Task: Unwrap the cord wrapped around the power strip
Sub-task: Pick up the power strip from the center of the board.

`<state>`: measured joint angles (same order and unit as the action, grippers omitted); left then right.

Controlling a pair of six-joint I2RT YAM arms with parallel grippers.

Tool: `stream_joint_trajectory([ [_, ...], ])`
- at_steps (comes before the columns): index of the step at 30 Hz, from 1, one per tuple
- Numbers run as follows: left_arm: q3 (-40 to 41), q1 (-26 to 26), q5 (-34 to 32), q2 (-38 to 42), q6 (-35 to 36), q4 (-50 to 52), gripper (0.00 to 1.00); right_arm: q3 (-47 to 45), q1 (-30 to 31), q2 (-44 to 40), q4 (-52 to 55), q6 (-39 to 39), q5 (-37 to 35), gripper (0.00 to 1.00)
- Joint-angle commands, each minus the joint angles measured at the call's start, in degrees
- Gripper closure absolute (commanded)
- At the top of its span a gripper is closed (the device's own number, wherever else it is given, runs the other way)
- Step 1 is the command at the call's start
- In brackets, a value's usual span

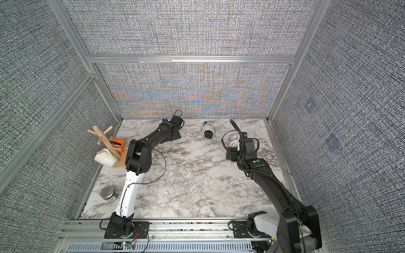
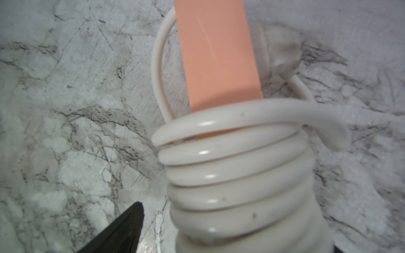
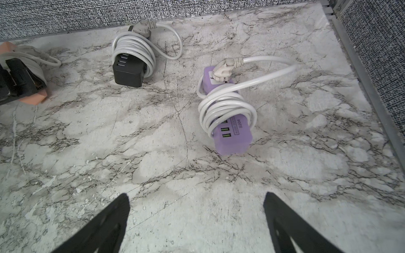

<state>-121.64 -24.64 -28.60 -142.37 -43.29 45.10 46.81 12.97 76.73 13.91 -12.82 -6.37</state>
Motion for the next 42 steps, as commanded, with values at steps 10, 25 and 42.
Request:
stream_joint_trajectory([
  [10,-1.11,1.24,1.32,-1.44,7.08,-1.7,0.22,-0.46,0.43,-0.59,0.15,0.1,0.31,0.03],
  [25,1.3,2.46,4.27,0.26,7.92,-3.17,0.54,-0.05,2.1,-2.28,3.13,-0.44,-0.41,0.03],
  [42,16.17,2.63,27.98,15.28,22.62,-6.03,0.91,5.74,5.35,0.08,4.4,0.36,9.46,0.1],
])
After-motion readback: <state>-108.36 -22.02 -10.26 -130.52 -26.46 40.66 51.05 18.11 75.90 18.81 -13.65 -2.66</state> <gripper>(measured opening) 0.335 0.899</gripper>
